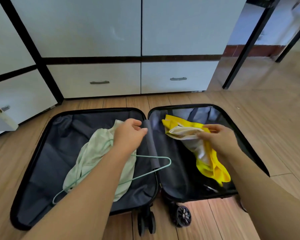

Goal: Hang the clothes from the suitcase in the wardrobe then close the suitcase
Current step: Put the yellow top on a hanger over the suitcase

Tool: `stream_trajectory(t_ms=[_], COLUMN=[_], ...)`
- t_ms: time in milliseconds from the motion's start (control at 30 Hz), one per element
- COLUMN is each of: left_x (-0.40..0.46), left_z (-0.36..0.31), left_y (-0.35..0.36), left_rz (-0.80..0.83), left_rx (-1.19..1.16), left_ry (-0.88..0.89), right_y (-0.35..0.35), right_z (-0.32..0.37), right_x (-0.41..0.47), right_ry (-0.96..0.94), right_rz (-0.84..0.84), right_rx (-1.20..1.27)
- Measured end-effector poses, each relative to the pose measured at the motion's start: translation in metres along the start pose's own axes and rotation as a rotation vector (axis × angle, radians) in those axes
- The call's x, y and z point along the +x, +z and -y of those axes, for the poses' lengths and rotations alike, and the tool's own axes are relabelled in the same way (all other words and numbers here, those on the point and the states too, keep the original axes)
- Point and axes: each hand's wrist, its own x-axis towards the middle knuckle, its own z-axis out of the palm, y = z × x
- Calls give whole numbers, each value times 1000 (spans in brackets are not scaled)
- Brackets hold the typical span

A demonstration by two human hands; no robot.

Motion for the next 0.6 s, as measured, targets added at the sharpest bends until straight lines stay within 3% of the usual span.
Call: stream_trajectory(t_ms=[100,167,200,267,333,433,500,600], left_x=[-19,-32,-35,-36,-33,-32,-34,-37], left_z=[-20,-24,-21,-20,-23,-34,-50,-75], left_y=[11,23,30,34,29,12,-1,-15], left_rz=[483,725,723,503,329,274,341,438], left_rx=[-310,-251,-150,-3,-79,-286,-576,-993], left_ry=[-115,-94,-6,158,135,61,-12,3], right_y=[8,13,15,18,17,5,-2,7], right_z=[29,44,48,54,57,58,59,59], right_x=[-33,-47,-48,-47,-44,-37,-37,-49], right_ry=[-9,83,72,-27,-142,-234,-296,-358], right_rz=[385,572,614,577,397,220,349,591], right_rx=[279,515,532,469,420,495,439,-131])
